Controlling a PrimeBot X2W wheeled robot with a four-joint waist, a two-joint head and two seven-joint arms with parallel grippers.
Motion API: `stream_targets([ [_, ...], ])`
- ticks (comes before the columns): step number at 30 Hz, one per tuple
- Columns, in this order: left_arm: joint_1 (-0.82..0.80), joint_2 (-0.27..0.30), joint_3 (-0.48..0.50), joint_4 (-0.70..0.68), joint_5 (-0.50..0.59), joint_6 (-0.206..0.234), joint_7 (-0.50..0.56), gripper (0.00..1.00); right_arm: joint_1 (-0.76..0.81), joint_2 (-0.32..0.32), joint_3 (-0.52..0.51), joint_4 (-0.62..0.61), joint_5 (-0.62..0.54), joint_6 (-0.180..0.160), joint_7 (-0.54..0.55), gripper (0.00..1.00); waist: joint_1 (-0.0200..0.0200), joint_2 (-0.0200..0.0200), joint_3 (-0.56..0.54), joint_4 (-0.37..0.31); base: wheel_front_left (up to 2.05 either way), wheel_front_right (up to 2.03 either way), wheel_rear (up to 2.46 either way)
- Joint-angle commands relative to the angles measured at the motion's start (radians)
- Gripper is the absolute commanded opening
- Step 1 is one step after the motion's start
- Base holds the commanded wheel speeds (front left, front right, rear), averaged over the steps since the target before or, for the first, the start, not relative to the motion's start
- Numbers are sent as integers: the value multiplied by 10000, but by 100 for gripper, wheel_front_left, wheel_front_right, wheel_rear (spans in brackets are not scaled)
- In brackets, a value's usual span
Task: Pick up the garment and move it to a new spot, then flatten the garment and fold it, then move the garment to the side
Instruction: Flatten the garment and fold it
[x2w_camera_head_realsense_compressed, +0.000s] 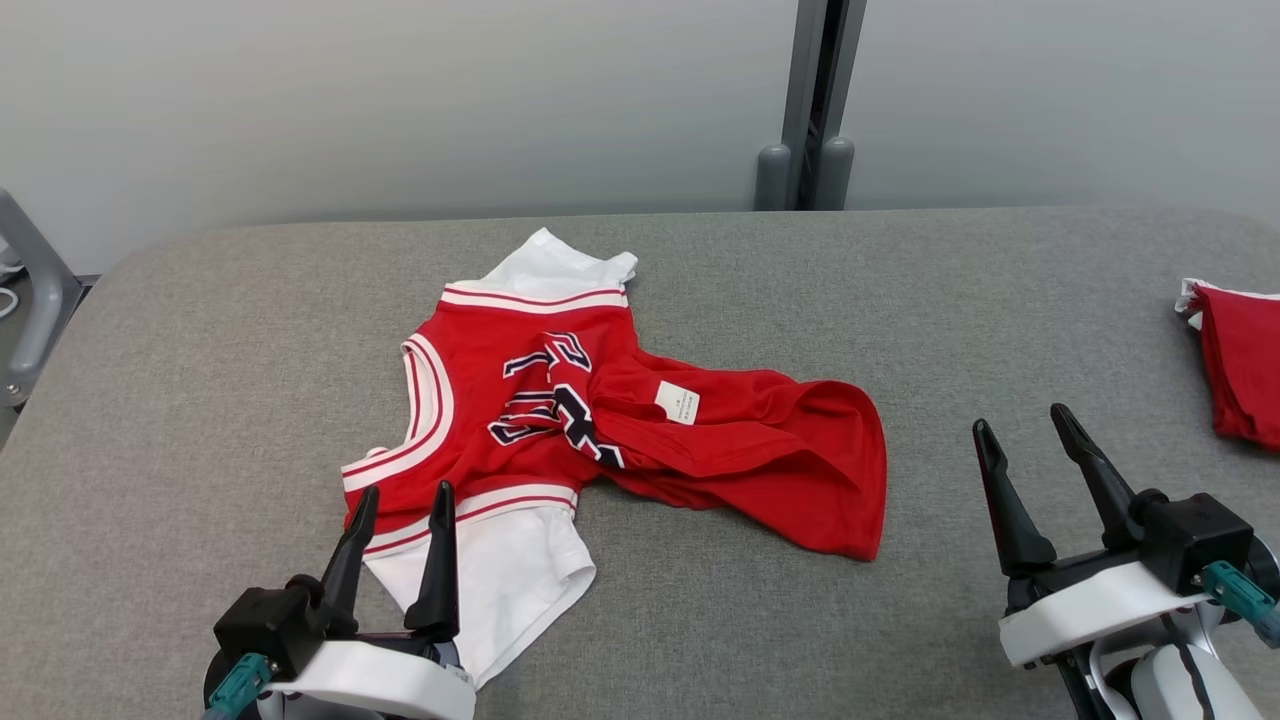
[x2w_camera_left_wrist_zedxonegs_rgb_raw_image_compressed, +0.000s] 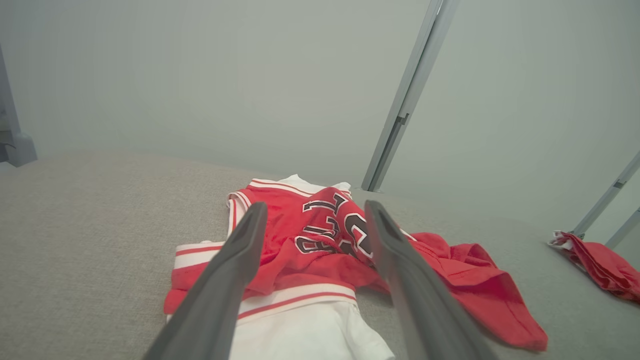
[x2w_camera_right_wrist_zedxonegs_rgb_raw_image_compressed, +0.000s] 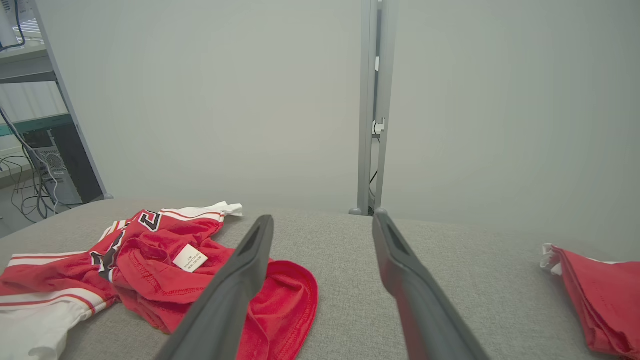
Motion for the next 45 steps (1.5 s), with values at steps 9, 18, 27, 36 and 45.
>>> stream_targets([
  [9,-144,38,-39,2,15,50,-38,100,-121,-2,43,-27,-79,-4,-2,100,0,-1,123,83,0,0,0],
  [18,-413,38,-329,-18,-73,82,-38,100,-678,-324,1783,352,4,-4,-2,100,0,-1,557,595,0,0,0],
  [27,-711,39,-686,-49,-232,193,-38,100,-1729,-617,3316,1373,-106,-4,13,100,0,-1,1175,1484,0,0,0],
  [36,-784,35,-912,-73,-439,324,-38,100,-2476,-648,3894,2641,-36,-4,1,100,0,-1,1474,2221,0,0,0],
  [45,-881,38,-1007,-130,-519,396,-38,100,-2743,-595,3711,3207,93,-4,-2,100,0,-1,1587,2400,0,0,0],
])
